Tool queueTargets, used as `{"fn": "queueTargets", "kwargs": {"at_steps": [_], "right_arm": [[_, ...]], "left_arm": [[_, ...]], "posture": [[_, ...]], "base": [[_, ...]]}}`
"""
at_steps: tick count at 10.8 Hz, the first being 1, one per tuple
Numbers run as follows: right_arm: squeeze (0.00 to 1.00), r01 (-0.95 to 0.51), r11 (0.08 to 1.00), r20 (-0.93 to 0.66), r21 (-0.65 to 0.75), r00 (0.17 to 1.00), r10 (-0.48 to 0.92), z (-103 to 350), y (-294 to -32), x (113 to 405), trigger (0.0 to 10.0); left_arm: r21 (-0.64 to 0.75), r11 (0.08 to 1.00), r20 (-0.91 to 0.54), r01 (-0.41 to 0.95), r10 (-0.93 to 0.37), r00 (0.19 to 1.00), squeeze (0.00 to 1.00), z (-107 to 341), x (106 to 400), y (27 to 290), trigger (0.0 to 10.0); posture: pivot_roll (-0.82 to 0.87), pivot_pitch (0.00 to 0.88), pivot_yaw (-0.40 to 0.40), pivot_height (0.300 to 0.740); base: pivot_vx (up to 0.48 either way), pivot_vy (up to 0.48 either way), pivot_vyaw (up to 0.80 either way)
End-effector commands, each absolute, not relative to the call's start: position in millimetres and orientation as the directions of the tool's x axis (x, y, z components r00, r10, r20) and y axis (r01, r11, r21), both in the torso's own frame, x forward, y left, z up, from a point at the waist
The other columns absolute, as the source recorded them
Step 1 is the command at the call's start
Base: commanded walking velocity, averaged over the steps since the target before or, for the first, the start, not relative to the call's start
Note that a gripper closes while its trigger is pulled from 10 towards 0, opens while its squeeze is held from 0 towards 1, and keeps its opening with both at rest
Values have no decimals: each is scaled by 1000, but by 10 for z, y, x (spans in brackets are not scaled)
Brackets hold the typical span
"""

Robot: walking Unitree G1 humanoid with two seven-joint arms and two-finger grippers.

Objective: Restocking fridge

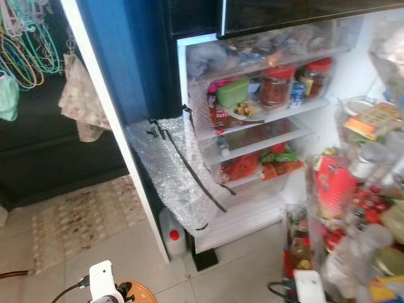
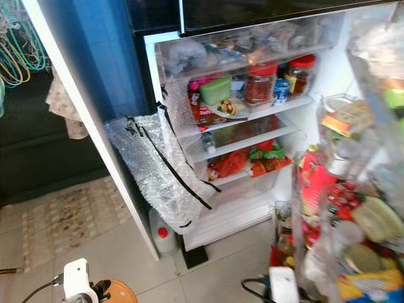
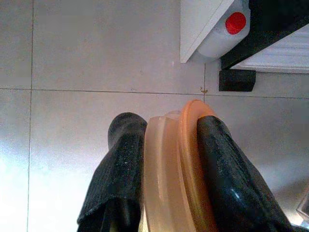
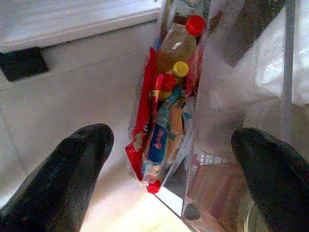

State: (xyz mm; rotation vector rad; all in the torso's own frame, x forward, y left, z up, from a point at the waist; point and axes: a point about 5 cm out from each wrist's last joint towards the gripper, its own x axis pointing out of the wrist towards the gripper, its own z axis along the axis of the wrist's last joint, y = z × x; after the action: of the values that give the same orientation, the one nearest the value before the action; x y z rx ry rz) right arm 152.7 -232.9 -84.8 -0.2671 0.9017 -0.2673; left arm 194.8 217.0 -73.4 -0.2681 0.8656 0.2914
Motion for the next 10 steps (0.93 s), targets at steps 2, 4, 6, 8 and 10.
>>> {"fn": "queueTargets", "kwargs": {"at_steps": [2,4,6,8,10], "right_arm": [[0,203,890,-730,-408,513,-452,-855,-2639,1260,10000],[0,256,859,-725,-443,461,-511,-853,-2781,1105,10000],[0,258,869,-730,-423,470,-495,-851,-2754,1154,10000],[0,243,911,-756,-333,509,-412,-866,-2582,1308,10000],[0,161,972,-801,-172,552,-232,-907,-2272,1459,10000]], "left_arm": [[-109,929,-782,-355,140,607,0,-736,1944,2179,10000],[-107,930,-783,-353,140,606,0,-737,1941,2182,10000],[-104,931,-784,-350,140,605,0,-737,1938,2190,10000],[-100,932,-785,-349,141,603,0,-740,1931,2199,10000],[-94,929,-784,-357,152,602,0,-741,1919,2215,10000]], "posture": [[-4,0,21,740],[-6,0,24,740],[-3,0,24,740],[2,0,25,740],[3,0,26,740]], "base": [[0,0,0],[0,0,0],[0,0,0],[0,0,0],[0,0,0]]}}
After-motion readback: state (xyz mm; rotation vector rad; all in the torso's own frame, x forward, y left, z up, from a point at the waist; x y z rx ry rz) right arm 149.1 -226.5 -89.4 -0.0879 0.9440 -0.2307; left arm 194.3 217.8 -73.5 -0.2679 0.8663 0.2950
